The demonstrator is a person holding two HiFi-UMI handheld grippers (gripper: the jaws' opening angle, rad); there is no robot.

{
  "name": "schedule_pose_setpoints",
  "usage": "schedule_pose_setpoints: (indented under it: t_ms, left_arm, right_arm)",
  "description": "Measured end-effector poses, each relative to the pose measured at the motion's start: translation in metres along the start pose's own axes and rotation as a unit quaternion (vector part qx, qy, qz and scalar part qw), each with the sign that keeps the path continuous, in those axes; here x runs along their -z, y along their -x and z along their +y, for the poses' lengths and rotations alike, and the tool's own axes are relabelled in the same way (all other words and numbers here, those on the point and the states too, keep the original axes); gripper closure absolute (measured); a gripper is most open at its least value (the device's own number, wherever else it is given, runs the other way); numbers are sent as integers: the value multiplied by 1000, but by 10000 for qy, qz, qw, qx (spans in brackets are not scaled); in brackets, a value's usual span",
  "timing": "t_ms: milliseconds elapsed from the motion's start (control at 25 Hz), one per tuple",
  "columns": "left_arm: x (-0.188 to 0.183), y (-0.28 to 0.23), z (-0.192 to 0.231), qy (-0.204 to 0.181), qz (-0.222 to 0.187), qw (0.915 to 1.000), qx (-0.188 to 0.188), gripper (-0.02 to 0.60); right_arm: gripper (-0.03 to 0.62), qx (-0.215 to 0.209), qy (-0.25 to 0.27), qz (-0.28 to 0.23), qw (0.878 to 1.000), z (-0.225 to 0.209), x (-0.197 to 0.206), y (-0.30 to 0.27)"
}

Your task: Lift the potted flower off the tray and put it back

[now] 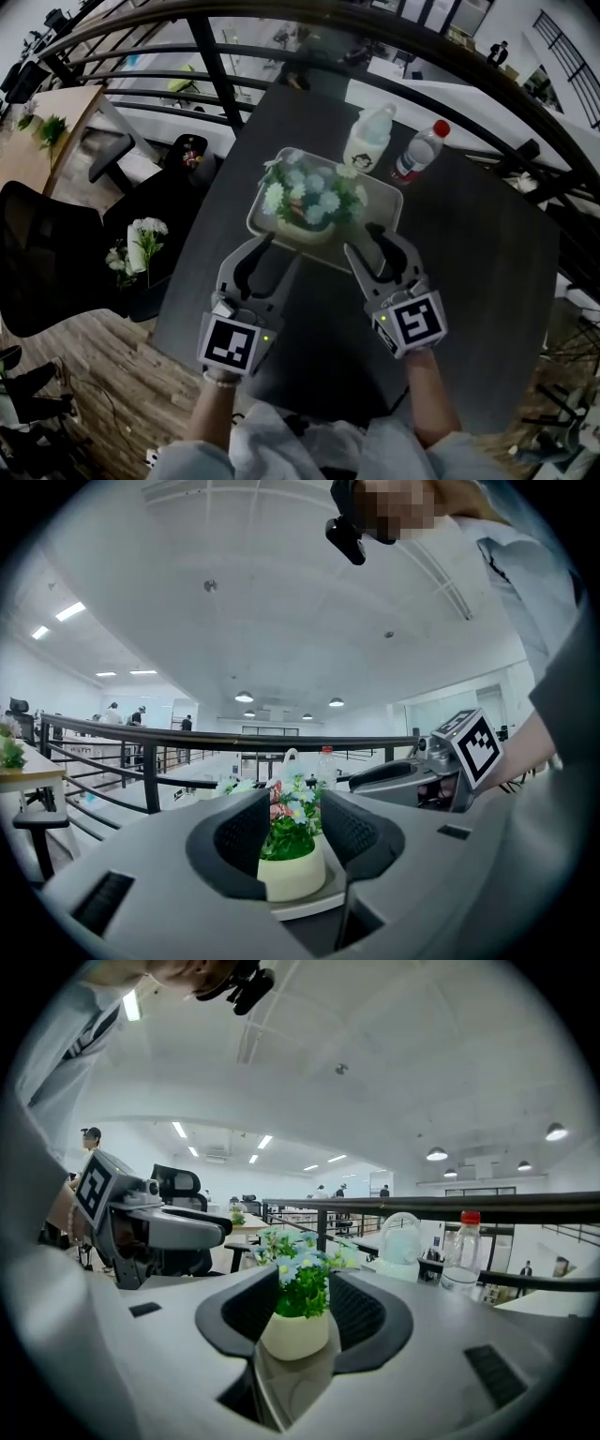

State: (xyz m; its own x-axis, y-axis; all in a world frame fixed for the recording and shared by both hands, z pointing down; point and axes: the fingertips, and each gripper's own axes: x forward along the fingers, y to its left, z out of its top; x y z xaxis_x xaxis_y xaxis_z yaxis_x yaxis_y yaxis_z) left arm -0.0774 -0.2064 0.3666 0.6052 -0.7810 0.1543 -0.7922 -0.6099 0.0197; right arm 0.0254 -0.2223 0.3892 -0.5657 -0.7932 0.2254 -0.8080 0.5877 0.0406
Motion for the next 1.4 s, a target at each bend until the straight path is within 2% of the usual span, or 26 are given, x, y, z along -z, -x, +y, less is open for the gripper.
schedule_pose_setpoints:
  t_ms: [240,600,960,1120,1400]
  left_arm:
    - [22,-14,13,70,236,9997,-79,402]
    - [47,-28,24,171,359,9991,-126,402]
    - [58,-41,37,135,439,9988,-180,384]
    - [59,-45,39,138,463,9987,-159,380]
    - [67,-51,40,151,558,9983,-114,373]
  right_arm:
    - [423,-25,-304,194,9993,-1,22,-16]
    - [405,-47,-602,388,9974,-4,46,-28]
    - [388,-102,-587,353,9976,-8,51,-40]
    - [381,-233,-370,346,9984,-8,51,-47]
    - [369,-290,-291,404,9983,-10,53,-63]
